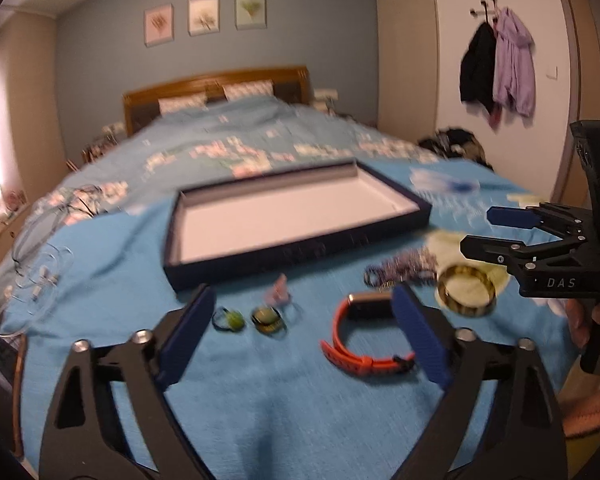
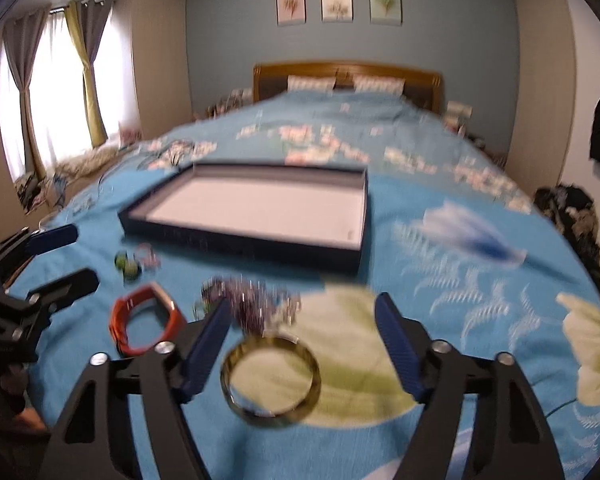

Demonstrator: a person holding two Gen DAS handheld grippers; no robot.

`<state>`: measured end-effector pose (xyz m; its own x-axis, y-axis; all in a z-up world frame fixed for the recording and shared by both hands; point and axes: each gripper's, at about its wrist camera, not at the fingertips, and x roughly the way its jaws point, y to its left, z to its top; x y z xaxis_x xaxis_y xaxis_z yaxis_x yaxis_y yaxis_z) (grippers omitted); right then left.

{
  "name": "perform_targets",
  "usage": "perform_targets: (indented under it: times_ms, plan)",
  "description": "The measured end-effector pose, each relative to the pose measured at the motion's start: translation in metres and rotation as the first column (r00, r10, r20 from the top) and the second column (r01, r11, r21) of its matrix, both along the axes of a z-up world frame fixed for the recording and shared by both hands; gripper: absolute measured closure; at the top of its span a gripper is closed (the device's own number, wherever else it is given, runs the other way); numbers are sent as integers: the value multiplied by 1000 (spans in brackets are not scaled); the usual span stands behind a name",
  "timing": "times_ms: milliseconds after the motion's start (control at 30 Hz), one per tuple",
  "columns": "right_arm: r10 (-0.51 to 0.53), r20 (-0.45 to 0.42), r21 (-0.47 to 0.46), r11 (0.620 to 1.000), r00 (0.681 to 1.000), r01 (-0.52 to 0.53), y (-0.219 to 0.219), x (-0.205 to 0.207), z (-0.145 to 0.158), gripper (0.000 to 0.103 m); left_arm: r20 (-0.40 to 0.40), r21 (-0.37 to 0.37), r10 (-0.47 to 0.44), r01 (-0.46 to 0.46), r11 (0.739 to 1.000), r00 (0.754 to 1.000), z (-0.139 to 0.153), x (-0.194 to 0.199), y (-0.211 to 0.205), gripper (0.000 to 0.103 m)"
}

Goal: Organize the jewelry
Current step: 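Grasp the orange watch band with the left gripper while the right gripper grasps the tortoiseshell bangle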

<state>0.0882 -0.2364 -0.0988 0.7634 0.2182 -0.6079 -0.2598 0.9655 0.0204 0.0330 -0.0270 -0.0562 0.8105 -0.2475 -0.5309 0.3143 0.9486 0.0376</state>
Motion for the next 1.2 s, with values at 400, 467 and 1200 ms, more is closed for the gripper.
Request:
perform_targets:
  times_ms: [400, 467, 1200]
  plan:
    - [72, -156, -8, 997, 985, -74, -1, 8, -23, 68, -237, 31, -163, 175, 984, 958, -33, 36, -28, 44]
    - [77, -167, -12, 997, 983, -80, -1, 9, -24, 76, -262, 36, -174, 190, 981, 949, -35, 42, -30, 52]
    - [106, -105, 19, 994, 989, -104, -17, 25, 8, 97, -298, -88, -173, 154, 984, 939, -11, 61, 1, 95]
